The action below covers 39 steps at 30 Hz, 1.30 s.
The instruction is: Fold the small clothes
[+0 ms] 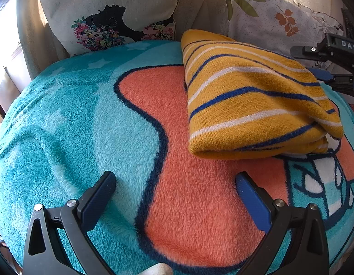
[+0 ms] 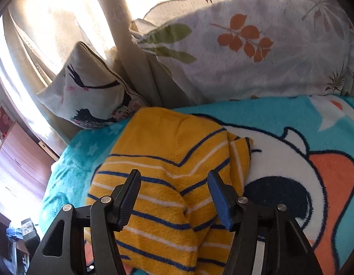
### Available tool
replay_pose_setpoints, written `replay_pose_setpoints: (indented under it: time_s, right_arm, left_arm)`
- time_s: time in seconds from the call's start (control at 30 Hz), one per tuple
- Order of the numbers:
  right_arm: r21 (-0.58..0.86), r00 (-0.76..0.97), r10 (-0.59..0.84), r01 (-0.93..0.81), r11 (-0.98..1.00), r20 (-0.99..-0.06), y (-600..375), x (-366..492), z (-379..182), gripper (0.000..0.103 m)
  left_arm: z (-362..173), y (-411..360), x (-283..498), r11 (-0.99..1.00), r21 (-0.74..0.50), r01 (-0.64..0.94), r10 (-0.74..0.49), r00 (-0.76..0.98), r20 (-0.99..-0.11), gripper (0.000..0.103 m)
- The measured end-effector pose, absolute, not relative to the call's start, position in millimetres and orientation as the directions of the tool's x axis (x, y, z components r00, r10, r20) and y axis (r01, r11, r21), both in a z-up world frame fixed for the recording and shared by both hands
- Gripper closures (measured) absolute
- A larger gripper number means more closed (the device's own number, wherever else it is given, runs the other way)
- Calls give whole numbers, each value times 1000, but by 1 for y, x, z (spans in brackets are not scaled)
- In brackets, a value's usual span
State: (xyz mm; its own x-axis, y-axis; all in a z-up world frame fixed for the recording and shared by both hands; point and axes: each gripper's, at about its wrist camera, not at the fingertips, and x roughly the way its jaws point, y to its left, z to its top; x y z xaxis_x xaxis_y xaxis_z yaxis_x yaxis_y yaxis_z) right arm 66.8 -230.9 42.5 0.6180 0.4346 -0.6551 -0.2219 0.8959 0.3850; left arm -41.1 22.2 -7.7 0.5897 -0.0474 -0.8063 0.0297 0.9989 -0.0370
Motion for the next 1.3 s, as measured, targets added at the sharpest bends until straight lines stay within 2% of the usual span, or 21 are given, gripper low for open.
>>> replay_pose_setpoints:
  time_s: [0.03, 0.07, 0.1, 0.13, 0.17, 0.33, 0.57, 0.67, 0.83, 0.97, 1.03, 1.07, 1.1, 1.17, 1.3]
  right_arm:
    - [392, 595, 445, -226, 892, -669, -229, 73, 36, 39]
    - [406, 573, 468, -242, 881, -673, -228, 76, 30, 44]
    - [421, 551, 497, -270, 866, -670, -226, 78, 27, 74]
    - [433, 523, 526, -301, 850, -670, -222, 80, 26, 91]
    - [445, 505, 544, -314, 839, -670, -220, 81, 25, 96]
    - [374, 577, 468, -282, 883, -670, -220, 93, 41, 97]
    - [197, 584, 306, -244, 950, -752, -190, 139, 26, 103]
    - [225, 556, 304, -208, 952, -774, -192, 155, 10, 103]
    - [244, 580, 320, -208, 947, -749, -199, 150, 6, 103]
    - [314, 619, 340, -155, 937, -708, -220, 140, 19, 103]
    - [296, 684, 295, -120, 947, -667, -233, 125, 36, 88]
    - [278, 715, 268, -107, 955, -646, -239, 116, 45, 76]
    - [259, 740, 241, -94, 961, -627, -244, 108, 53, 73]
    - [224, 770, 203, -80, 971, -605, -248, 90, 66, 73]
    - [279, 723, 329, -193, 941, -607, -244, 57, 67, 73]
  left_arm:
    - [-8, 22, -41, 999, -37, 30, -48, 590, -806, 0]
    - [-8, 22, -41, 999, -38, 30, -48, 590, -806, 0]
    - [-8, 22, -41, 999, -37, 30, -48, 590, -806, 0]
    - [-8, 22, -41, 999, -37, 30, -47, 590, -806, 0]
    - [-8, 22, -41, 999, -36, 30, -47, 590, -806, 0]
    - [-8, 22, -41, 999, -37, 30, -47, 590, -806, 0]
    - [-8, 22, -41, 999, -38, 30, -48, 590, -806, 0]
    - [-8, 22, -41, 999, -38, 30, -48, 590, -806, 0]
    - [-8, 22, -41, 999, -38, 30, -48, 590, -806, 0]
    - [-9, 23, -41, 999, -40, 30, -50, 591, -805, 0]
    - [-9, 22, -41, 999, -39, 30, -49, 591, -805, 0]
    - [-9, 22, -41, 999, -39, 30, -49, 591, -805, 0]
    - [-9, 22, -41, 999, -40, 30, -50, 591, -805, 0]
    - [-9, 22, -41, 999, -38, 30, -48, 591, -805, 0]
    - [-9, 23, -42, 999, -40, 30, -50, 591, -805, 0]
